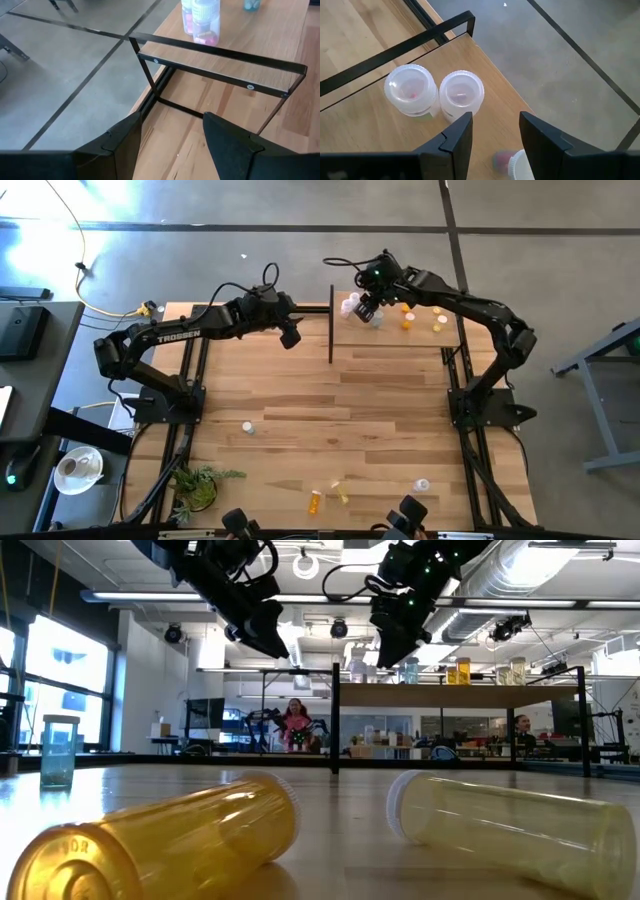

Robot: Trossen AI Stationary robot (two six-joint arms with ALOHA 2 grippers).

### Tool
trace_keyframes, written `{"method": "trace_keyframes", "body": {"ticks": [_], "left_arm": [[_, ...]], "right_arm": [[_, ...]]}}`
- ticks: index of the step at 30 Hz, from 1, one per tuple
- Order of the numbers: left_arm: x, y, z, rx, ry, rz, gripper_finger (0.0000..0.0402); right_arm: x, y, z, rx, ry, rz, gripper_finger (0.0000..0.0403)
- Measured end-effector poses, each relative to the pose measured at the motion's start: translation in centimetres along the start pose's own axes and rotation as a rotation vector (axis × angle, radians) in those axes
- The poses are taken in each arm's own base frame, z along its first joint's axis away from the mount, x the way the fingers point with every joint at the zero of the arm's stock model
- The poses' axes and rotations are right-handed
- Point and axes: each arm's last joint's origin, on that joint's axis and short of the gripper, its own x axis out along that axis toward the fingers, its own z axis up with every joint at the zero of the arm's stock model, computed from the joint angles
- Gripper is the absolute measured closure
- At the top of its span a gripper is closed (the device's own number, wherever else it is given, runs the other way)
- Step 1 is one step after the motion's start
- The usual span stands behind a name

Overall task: Pick and place medicine bottles onto shelf by color
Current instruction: Adjust the top transparent pill bottle on the shelf

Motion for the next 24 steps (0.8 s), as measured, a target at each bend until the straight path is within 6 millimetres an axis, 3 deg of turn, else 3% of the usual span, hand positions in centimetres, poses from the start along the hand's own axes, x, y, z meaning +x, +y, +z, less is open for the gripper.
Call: {"method": "trace_keyframes", "body": {"ticks": [11,24], "left_arm": [[0.0,0.0,-0.1,0.001,0.006,-0.001,0.0200],[0.0,0.0,-0.1,0.017,0.006,-0.001,0.0200]], "right_arm": [[2.4,0.6,0.1,-0.001,0.009,0.001,0.0249],[2.5,0.6,0.5,0.005,-0.035,-0.004,0.0249]]}}
